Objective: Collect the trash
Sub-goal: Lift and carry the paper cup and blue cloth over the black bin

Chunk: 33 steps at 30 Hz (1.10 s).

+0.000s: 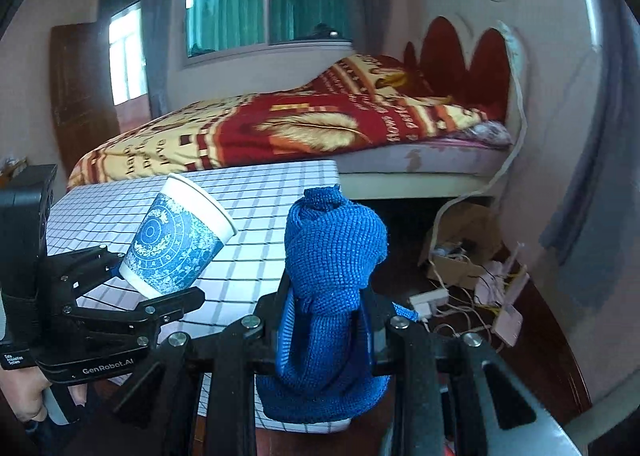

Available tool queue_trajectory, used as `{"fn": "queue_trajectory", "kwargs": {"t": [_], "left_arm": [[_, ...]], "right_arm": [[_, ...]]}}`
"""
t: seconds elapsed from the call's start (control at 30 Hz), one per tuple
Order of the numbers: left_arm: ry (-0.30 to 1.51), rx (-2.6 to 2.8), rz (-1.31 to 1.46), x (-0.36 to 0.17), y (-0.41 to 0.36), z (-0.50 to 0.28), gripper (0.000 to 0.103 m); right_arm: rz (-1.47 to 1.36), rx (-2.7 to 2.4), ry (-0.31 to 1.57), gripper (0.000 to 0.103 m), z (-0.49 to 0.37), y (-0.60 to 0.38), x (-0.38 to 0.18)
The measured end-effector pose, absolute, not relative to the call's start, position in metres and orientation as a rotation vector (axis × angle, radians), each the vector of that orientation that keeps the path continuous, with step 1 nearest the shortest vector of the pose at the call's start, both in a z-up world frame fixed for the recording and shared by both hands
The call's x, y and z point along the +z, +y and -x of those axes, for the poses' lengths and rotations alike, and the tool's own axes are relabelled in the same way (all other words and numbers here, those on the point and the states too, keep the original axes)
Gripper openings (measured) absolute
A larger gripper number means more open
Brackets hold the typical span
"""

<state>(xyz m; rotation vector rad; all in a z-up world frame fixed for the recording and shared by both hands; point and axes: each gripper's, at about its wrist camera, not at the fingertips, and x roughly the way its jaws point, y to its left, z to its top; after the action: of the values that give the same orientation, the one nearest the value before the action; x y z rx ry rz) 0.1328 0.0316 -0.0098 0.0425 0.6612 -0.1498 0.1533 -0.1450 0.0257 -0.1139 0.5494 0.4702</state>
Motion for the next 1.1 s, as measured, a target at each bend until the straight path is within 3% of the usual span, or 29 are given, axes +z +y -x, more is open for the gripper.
{"fn": "queue_trajectory", "kwargs": {"t": [0.7, 1.1], "left_arm": [[0.758, -0.414, -0.119, -0.056, -0.094, -0.144, 0.056], [0.858, -0.502, -0.131, -0.104, -0.14, -0.151, 0.056]], "right_arm": [[0.074, 0.229, 0.665, 0.029, -0.149, -0.302, -0.043], [0.008, 0.187, 0.774, 0.029, -0.157, -0.349, -0.11]]}}
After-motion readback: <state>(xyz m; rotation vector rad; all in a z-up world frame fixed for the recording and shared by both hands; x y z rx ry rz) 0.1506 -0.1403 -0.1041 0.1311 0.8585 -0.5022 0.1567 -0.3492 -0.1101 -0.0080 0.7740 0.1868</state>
